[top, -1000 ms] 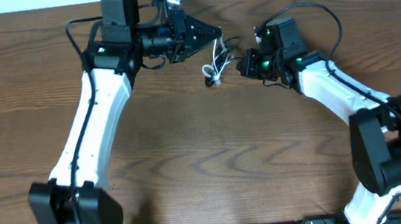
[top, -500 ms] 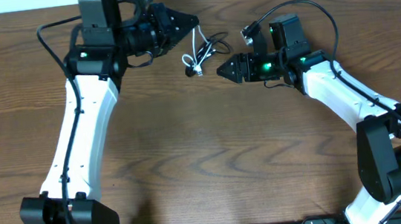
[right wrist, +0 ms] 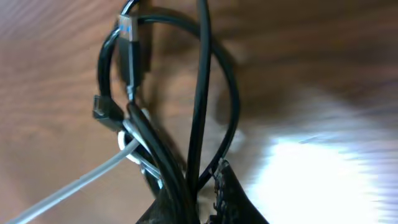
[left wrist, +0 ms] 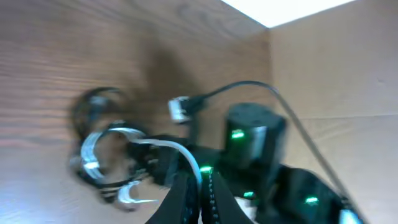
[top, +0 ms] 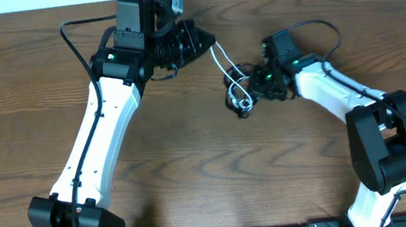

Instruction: Untangle cables

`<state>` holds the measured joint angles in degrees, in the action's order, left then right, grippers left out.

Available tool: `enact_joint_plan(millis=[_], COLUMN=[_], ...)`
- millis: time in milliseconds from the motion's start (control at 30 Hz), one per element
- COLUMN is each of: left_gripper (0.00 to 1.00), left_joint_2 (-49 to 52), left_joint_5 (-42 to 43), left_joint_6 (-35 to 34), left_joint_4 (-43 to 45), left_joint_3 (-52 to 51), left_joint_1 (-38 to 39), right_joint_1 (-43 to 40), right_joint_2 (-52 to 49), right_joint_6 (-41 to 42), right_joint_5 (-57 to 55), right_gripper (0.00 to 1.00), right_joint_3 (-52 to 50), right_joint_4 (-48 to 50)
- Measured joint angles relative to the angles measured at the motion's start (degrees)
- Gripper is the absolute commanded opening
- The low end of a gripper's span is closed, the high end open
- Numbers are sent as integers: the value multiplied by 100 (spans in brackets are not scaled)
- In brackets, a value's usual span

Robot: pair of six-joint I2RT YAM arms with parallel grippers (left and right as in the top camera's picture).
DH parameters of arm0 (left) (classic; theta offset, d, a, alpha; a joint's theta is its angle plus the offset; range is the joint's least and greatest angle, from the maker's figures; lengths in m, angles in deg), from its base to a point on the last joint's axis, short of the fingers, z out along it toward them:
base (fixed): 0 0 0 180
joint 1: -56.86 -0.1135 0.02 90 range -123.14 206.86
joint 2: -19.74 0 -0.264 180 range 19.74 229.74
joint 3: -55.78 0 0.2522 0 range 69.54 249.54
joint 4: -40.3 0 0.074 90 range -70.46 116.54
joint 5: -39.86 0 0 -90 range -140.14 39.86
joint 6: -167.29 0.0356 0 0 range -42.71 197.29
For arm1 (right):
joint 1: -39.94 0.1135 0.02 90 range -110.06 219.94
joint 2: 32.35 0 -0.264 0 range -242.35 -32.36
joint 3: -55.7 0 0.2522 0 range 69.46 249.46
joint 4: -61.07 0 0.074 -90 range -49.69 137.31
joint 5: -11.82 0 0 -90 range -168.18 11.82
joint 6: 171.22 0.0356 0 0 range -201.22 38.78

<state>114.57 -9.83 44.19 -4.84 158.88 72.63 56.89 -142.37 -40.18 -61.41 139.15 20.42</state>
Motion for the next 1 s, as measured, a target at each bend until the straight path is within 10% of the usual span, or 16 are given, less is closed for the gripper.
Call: enact_joint_plan(millis=[467, 533, 667, 1000], left_gripper=[8, 34, 58, 70], left_joint_2=[-11, -11, -11, 1204], left_joint_5=[-2039, -1937, -1250, 225], left_joint_6=[1519, 1681, 1891, 2433], left_joint_4=[-1414, -1493, -1506, -850], left_joint_3=[9, 9, 9, 11], left_joint_1=[-1578, -1493, -758, 597], right_joint_1=[-1897, -1904, -1869, -1869], right_joint_2=[0, 0, 4, 46], right_joint_6=[-2439, -2817, -3158, -3239], right_joint_5=[103, 769, 2234, 3314], right_gripper=[2, 2, 4, 4], right_joint_3=[0, -2, 0, 2], right_joint_4=[-1300, -1174, -811, -715])
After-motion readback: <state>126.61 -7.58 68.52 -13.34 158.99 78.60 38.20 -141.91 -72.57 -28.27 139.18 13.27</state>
